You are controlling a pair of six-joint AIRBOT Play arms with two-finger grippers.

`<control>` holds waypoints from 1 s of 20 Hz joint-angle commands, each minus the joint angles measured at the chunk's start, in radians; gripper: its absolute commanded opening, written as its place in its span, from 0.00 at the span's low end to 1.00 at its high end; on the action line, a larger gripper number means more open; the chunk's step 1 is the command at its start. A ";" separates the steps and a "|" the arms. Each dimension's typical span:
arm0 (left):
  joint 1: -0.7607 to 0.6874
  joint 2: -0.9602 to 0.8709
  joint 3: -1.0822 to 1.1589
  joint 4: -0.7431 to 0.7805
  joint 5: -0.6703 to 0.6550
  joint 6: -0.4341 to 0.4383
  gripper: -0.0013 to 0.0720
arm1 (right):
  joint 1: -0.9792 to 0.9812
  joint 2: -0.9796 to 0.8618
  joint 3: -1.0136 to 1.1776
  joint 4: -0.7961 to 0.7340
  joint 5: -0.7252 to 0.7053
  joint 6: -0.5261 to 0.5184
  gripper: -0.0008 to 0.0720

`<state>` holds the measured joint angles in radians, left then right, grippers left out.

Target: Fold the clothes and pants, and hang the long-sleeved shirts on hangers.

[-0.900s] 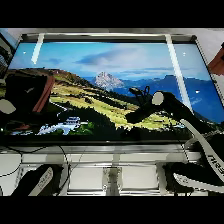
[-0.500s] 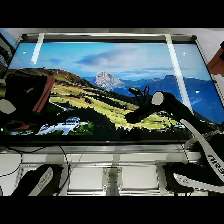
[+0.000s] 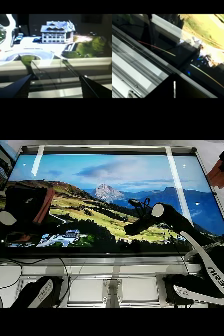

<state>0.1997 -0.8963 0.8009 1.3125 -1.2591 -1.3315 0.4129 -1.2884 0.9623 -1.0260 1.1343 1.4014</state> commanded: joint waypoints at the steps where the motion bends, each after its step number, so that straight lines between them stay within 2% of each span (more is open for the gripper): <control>1: 0.000 -0.042 0.000 0.189 0.056 0.045 0.96 | 0.000 0.000 0.000 0.002 -0.002 0.000 0.05; 2: 0.000 -0.069 0.000 0.317 0.132 0.045 0.96 | 0.000 0.000 0.000 0.002 -0.002 0.000 0.05; 3: 0.006 -0.093 0.000 0.447 0.214 0.006 0.93 | 0.000 0.000 0.000 0.003 -0.002 0.000 0.05; 4: 0.013 -0.111 0.002 0.591 0.281 -0.053 0.82 | 0.000 0.000 0.000 0.003 0.000 0.000 0.05; 5: 0.021 -0.119 0.003 0.706 0.323 -0.080 0.78 | 0.000 0.000 0.000 0.002 0.003 0.000 0.05; 7: 0.042 -0.120 0.005 0.828 0.364 -0.082 0.78 | 0.000 0.000 0.000 0.002 0.002 0.000 0.05; 14: 0.192 -0.120 0.008 0.856 0.380 -0.083 0.77 | 0.000 0.000 0.000 0.001 -0.027 -0.001 0.05; 20: 0.196 -0.120 0.000 0.766 0.371 -0.077 0.77 | 0.000 0.000 0.000 0.001 -0.028 -0.001 0.05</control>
<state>0.3882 -1.0157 0.8055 2.1113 -0.8871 -1.4136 0.4129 -1.2884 0.9623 -1.0252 1.1084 1.4002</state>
